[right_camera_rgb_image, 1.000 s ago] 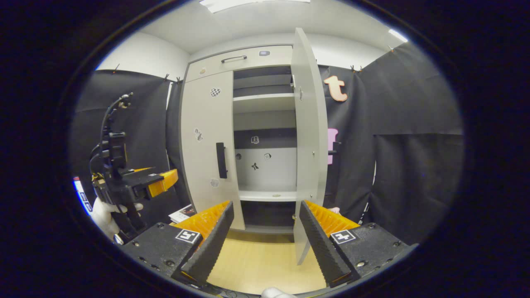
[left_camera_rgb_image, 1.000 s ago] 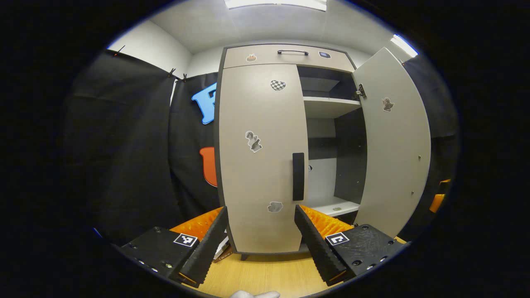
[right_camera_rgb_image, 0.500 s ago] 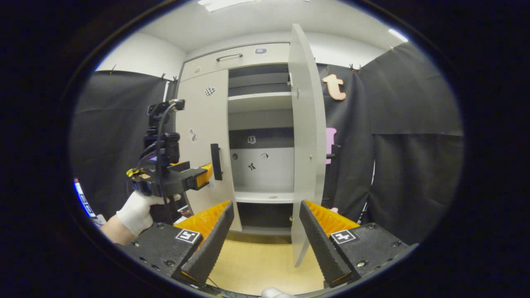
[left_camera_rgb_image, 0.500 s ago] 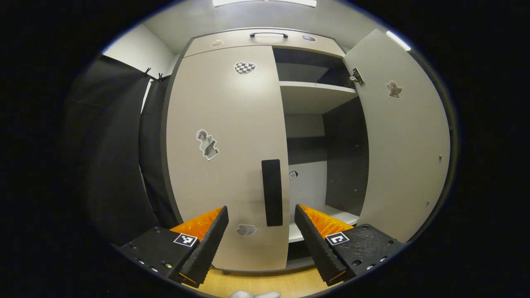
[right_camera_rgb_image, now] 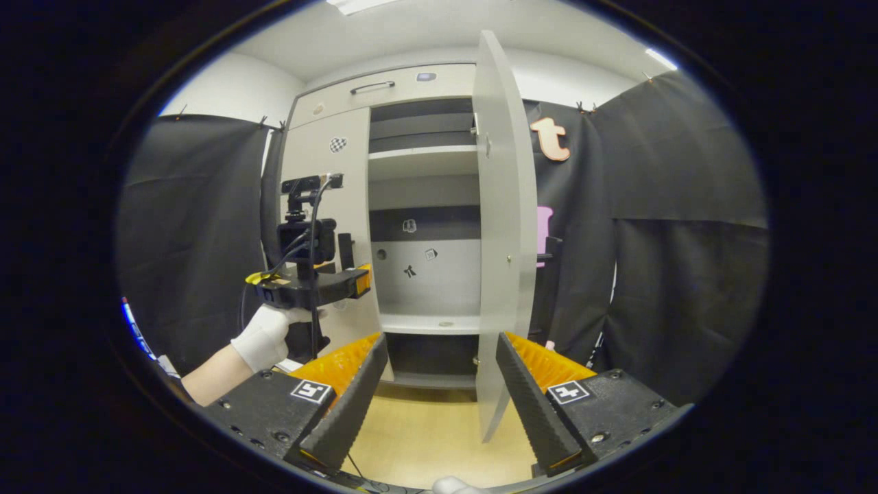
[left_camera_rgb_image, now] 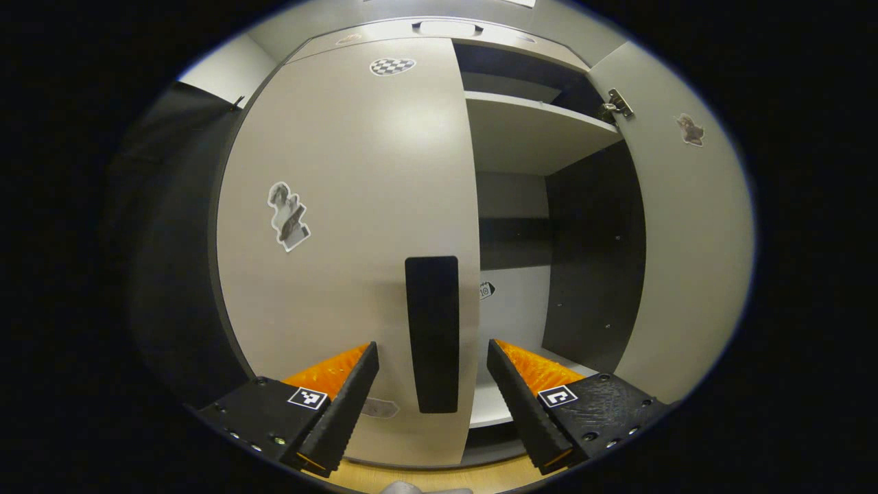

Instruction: Open the right door of the double-door shoe cabinet with the right hand, and open the left door with the left hand.

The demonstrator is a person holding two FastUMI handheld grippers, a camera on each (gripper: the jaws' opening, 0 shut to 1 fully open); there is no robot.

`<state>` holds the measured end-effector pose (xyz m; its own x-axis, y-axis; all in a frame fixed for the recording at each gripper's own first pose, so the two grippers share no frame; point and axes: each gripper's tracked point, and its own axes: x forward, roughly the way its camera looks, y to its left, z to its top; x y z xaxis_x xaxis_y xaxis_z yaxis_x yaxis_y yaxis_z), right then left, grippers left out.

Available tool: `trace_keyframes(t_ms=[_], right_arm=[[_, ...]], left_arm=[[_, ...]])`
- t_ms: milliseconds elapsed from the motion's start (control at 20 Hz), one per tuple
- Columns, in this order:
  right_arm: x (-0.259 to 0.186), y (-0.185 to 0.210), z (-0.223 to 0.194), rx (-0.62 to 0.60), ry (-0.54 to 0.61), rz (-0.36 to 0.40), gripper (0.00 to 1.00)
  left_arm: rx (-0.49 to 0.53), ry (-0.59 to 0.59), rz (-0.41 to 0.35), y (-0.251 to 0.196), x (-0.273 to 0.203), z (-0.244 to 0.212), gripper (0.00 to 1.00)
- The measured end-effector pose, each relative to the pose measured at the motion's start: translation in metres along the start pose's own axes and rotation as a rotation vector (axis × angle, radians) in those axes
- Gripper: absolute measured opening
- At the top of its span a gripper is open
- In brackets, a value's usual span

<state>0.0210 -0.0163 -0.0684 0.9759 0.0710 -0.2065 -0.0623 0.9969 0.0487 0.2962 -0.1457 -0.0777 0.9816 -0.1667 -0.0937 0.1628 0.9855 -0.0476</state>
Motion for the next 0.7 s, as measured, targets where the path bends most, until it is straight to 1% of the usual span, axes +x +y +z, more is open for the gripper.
trace_keyframes(t_ms=[50,100,200,250,300,350,400,450,500,550,700], right_arm=[[0.002,-0.001,0.0,0.0,0.003,0.0,0.99],[0.004,-0.001,0.001,0.0,0.003,0.001,0.99],[0.007,0.0,-0.001,-0.001,0.009,0.005,0.99],[0.009,0.0,-0.002,0.002,0.013,0.009,0.99],[0.012,0.002,-0.002,0.005,0.019,0.016,0.99],[0.013,0.003,-0.003,0.007,0.022,0.021,0.99],[0.014,0.004,-0.001,0.007,0.019,0.026,0.99],[0.015,0.005,0.001,0.004,0.015,0.029,1.0],[0.016,0.007,0.003,-0.001,0.01,0.033,0.99],[0.015,0.009,0.004,-0.005,0.006,0.038,0.99],[0.012,0.011,0.003,-0.013,0.003,0.05,0.99]], left_arm=[[-0.001,-0.001,0.001,0.0,0.004,0.0,0.92],[-0.003,-0.008,0.005,0.001,0.007,0.0,0.9],[0.0,-0.012,0.022,0.003,0.007,0.0,0.9],[0.012,-0.011,0.033,0.005,0.007,0.0,0.84],[0.017,-0.019,0.032,0.006,0.01,0.0,0.81],[0.017,-0.02,0.022,0.006,0.009,-0.001,0.71],[0.008,-0.022,0.008,0.002,0.007,0.0,0.72],[0.001,-0.022,-0.009,-0.001,0.008,0.0,0.35],[0.004,-0.025,-0.006,0.0,0.004,0.001,0.39],[0.008,-0.024,0.001,0.0,0.008,0.0,0.29],[0.001,-0.02,0.012,0.0,0.008,0.0,0.15]])
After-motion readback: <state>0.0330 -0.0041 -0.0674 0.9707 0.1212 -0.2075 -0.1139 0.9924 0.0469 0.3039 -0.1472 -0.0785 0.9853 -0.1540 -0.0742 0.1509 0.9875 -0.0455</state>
